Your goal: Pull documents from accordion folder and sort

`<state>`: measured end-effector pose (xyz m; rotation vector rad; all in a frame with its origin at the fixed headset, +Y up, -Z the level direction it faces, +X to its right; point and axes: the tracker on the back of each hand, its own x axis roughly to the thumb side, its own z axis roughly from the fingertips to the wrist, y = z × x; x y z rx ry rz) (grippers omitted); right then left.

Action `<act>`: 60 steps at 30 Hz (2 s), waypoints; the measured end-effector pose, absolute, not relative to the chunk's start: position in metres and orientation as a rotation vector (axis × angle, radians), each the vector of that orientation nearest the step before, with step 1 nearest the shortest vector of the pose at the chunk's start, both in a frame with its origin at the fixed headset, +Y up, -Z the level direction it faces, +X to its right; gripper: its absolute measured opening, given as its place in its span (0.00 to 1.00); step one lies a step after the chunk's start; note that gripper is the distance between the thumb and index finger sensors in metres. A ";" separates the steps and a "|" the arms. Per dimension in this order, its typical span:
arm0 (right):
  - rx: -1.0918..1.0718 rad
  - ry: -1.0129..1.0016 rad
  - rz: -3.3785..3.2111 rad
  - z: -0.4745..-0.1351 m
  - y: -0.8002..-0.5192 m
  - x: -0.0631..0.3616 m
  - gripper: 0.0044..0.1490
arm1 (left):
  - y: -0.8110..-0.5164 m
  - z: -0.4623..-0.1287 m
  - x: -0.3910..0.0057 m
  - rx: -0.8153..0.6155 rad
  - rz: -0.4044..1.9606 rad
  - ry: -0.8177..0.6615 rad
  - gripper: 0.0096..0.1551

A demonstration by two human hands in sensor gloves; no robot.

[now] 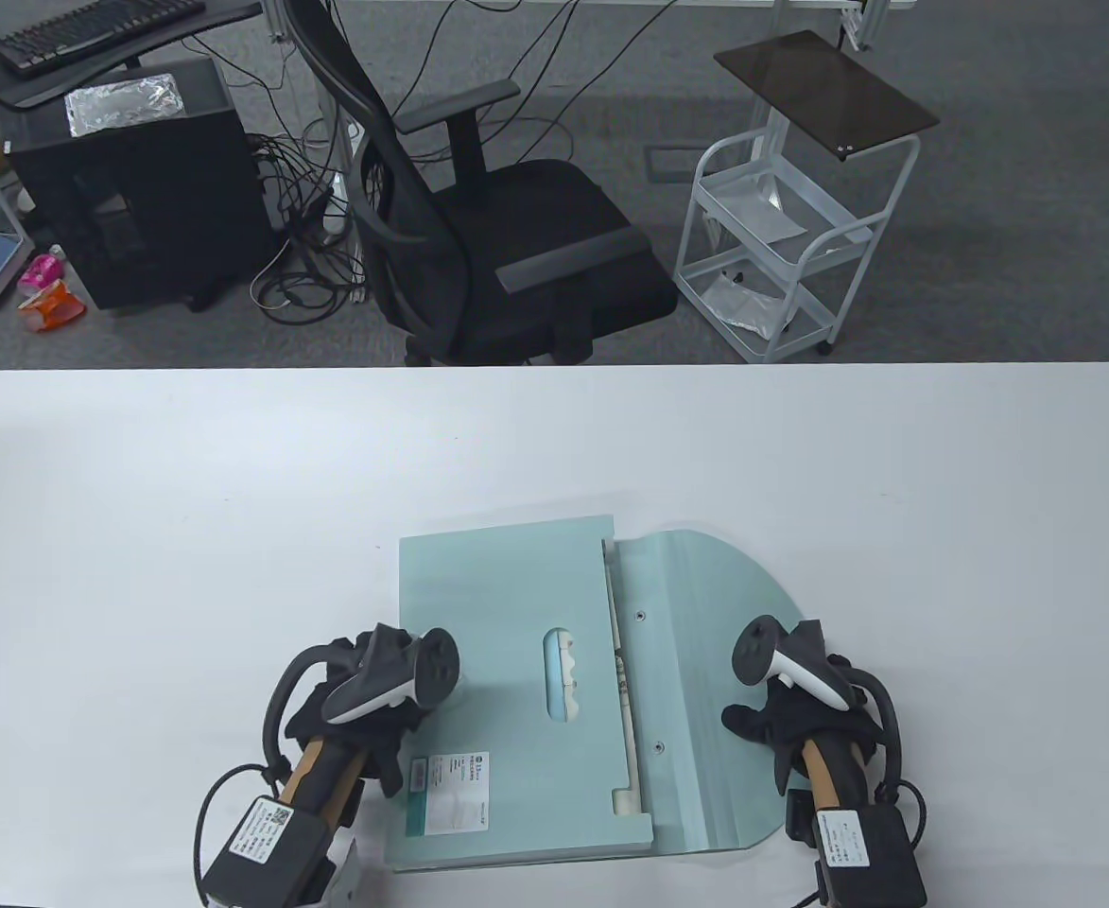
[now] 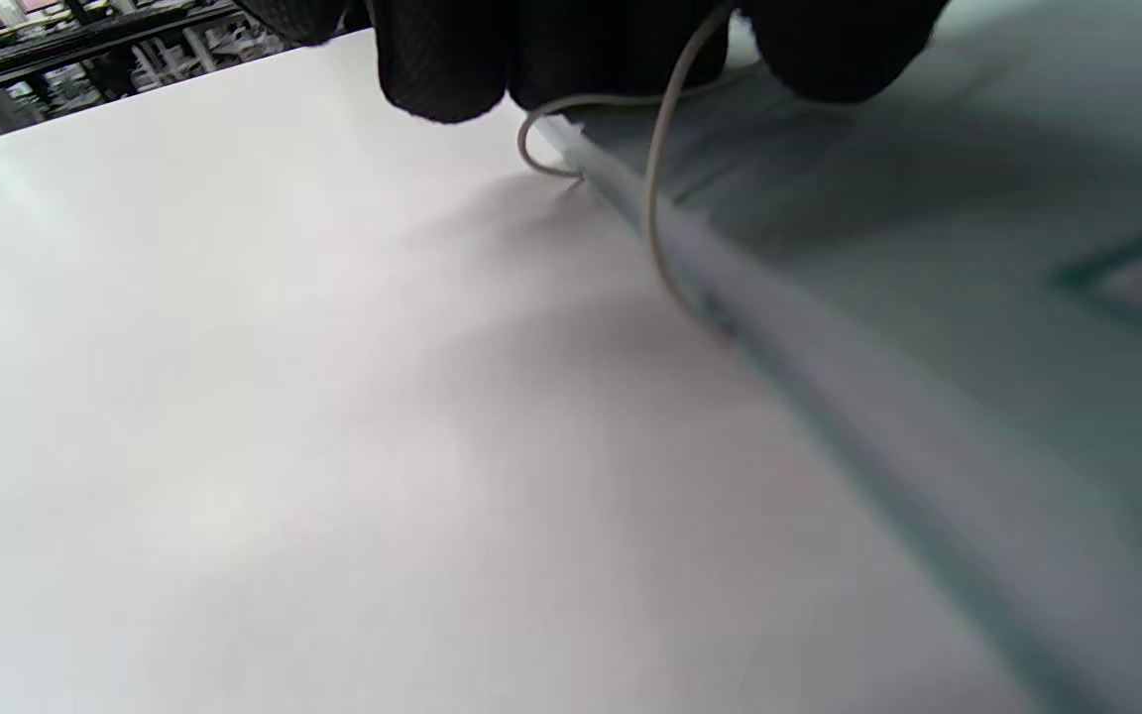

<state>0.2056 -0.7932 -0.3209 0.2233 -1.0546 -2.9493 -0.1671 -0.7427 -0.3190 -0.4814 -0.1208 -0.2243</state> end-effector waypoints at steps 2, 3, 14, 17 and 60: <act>0.222 -1.050 -2.946 -0.321 -0.793 0.205 0.61 | -0.735 -0.329 -0.149 -0.575 -0.285 -0.045 0.38; 0.220 -1.050 -2.943 -0.321 -0.793 0.205 0.61 | -0.732 -0.334 -0.135 -0.631 -0.324 -0.003 0.40; 0.210 -1.061 -2.949 -0.321 -0.793 0.205 0.61 | -0.734 -0.335 -0.009 -0.483 -0.107 -0.396 0.43; 0.211 -1.064 -2.969 -0.321 -0.793 0.206 0.61 | -0.738 -0.330 0.011 -0.520 -0.234 -0.443 0.43; 0.258 -1.026 -2.882 -0.321 -0.793 0.199 0.61 | -0.670 -0.290 -0.328 -0.205 1.453 0.042 0.51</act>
